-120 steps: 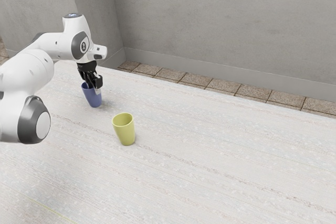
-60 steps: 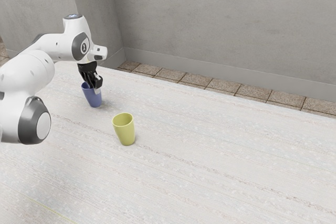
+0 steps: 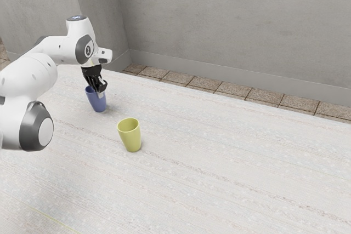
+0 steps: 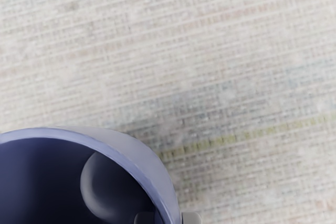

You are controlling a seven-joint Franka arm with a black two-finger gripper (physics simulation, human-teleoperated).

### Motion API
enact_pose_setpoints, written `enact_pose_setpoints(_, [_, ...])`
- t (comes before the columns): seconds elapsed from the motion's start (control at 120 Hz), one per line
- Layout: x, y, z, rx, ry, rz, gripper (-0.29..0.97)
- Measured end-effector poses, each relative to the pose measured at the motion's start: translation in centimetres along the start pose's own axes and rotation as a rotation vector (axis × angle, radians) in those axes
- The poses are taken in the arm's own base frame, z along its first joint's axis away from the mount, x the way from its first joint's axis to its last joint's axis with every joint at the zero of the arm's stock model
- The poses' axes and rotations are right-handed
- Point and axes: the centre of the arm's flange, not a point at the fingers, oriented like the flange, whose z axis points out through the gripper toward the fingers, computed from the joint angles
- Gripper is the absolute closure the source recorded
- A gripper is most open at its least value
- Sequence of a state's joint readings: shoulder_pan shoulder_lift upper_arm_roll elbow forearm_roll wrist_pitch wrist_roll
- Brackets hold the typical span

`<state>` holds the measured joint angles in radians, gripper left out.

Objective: Place the left cup onto the right cup

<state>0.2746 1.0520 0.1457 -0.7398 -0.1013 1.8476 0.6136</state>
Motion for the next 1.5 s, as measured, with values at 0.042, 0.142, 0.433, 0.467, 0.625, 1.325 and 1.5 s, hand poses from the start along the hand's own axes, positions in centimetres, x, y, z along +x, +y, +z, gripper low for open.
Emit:
enact_pose_setpoints(0.042, [0.0, 0.0, 0.0, 0.0, 0.0, 0.0, 0.74])
enact_pose_setpoints(0.142, [0.0, 0.0, 0.0, 0.0, -0.001, 0.0, 0.76])
enact_pose_setpoints(0.433, [0.0, 0.1, -0.5, 0.003, 0.001, 0.0, 0.78])
enact_pose_setpoints(0.467, [0.0, 0.1, -0.7, 0.004, 0.003, 0.001, 0.78])
enact_pose_setpoints(0.625, [0.3, 0.6, -2.7, 0.015, 0.016, 0.007, 0.78])
enact_pose_setpoints(1.325, [0.5, 5.2, -11.0, 0.016, 0.032, 0.053, 0.79])
enact_pose_setpoints(1.5, [0.3, 6.9, -12.9, 0.008, 0.034, 0.069, 0.79])
